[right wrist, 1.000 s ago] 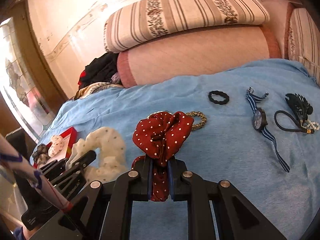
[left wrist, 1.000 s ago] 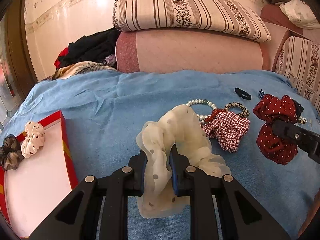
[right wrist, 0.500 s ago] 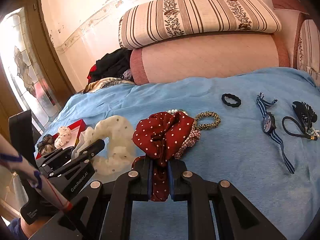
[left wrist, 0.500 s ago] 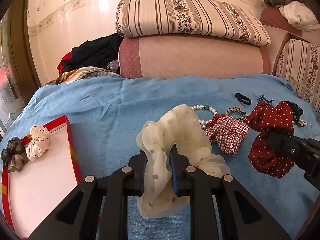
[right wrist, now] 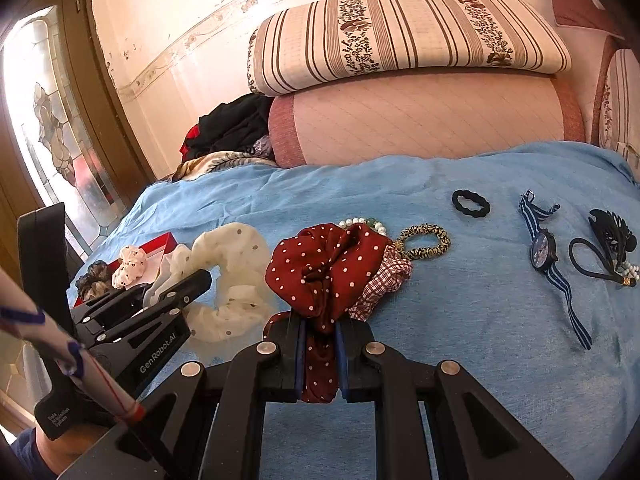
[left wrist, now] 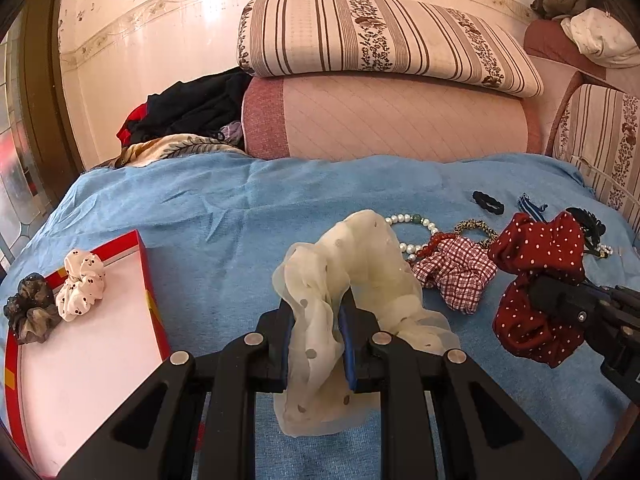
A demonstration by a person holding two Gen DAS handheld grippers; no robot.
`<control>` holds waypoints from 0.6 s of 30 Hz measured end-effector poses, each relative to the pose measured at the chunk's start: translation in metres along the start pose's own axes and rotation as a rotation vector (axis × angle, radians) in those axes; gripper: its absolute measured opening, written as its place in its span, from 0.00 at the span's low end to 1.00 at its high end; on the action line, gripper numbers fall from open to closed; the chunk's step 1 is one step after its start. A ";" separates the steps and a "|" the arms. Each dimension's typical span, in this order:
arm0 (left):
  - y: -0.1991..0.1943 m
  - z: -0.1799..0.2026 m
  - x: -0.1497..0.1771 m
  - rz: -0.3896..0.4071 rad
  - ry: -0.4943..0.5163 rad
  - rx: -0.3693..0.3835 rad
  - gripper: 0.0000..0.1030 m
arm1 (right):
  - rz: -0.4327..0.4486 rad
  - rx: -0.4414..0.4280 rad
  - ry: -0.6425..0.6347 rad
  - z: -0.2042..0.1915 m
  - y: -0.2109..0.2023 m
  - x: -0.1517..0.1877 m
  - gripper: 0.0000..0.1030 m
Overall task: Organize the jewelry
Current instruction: 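Carry the cream and red scrunchies over the red tray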
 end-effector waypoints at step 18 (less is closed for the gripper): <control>-0.037 -0.043 -0.009 0.049 -0.067 -0.024 0.18 | 0.021 -0.022 -0.004 -0.040 -0.019 0.009 0.13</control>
Point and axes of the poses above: each gripper's, at about its wrist camera, not at the fingertips, and y roughly the way its jaws point, z to its right, x to its underside, the point moved 2 cm from there along y, roughly the way its jaws point, and after that the axes turned 4 degrees about -x, right-handed, at the moved point
